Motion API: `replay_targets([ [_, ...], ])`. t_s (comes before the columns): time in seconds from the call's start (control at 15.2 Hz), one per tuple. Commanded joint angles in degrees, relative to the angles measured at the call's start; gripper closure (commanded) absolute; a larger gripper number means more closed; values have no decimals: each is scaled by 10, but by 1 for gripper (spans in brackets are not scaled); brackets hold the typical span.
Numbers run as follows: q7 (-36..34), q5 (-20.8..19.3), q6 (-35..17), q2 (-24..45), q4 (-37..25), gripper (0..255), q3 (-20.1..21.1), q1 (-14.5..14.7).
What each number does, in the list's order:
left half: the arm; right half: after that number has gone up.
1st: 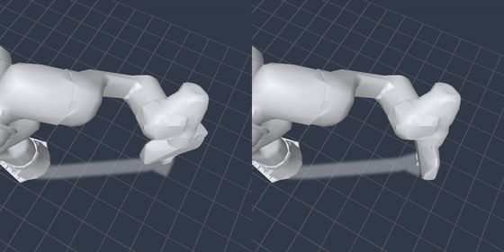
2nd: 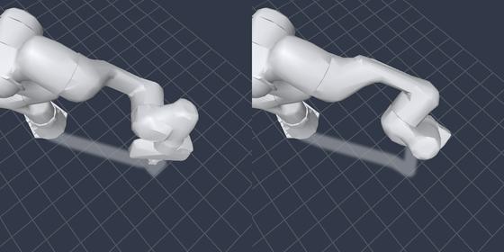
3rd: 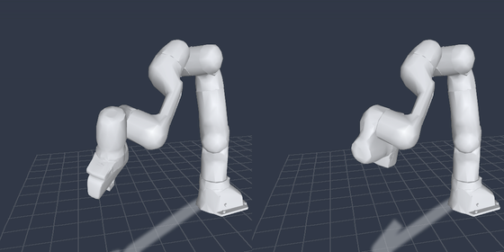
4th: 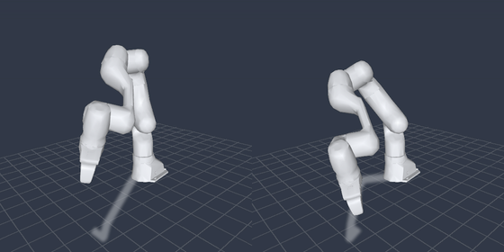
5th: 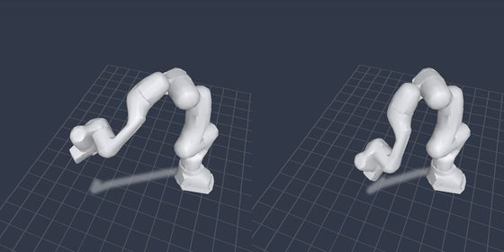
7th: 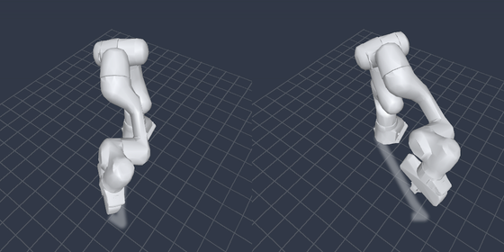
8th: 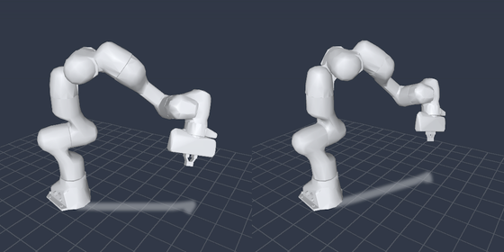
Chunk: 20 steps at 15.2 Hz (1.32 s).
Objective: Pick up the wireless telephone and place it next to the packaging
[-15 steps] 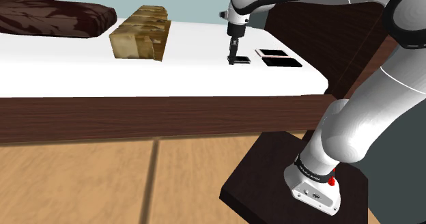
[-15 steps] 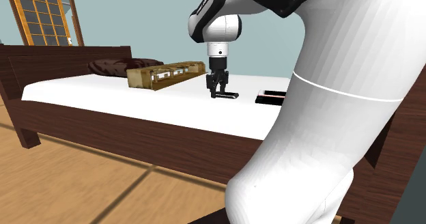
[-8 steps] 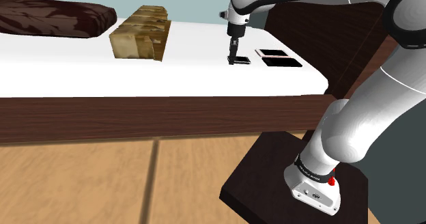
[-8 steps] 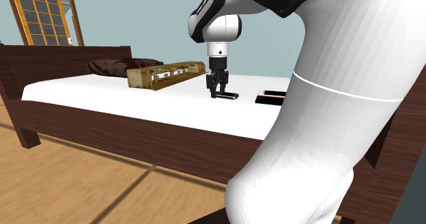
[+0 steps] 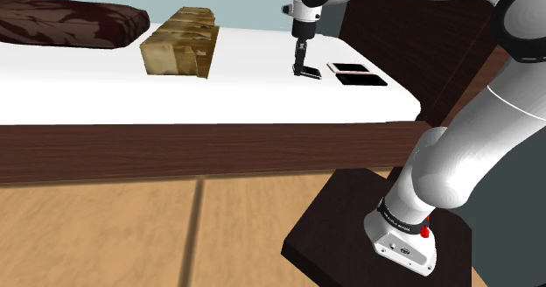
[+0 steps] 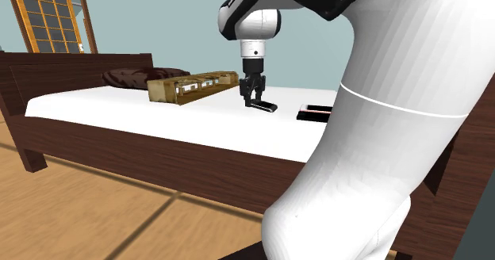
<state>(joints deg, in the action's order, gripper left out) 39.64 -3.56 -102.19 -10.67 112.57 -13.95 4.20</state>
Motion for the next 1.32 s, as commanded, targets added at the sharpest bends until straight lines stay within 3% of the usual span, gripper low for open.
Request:
replay_targets([
  [0.0,0,0,15,-2,-13,255,0,0],
  [1.25,8,7,165,27,-191,255,1,2],
])
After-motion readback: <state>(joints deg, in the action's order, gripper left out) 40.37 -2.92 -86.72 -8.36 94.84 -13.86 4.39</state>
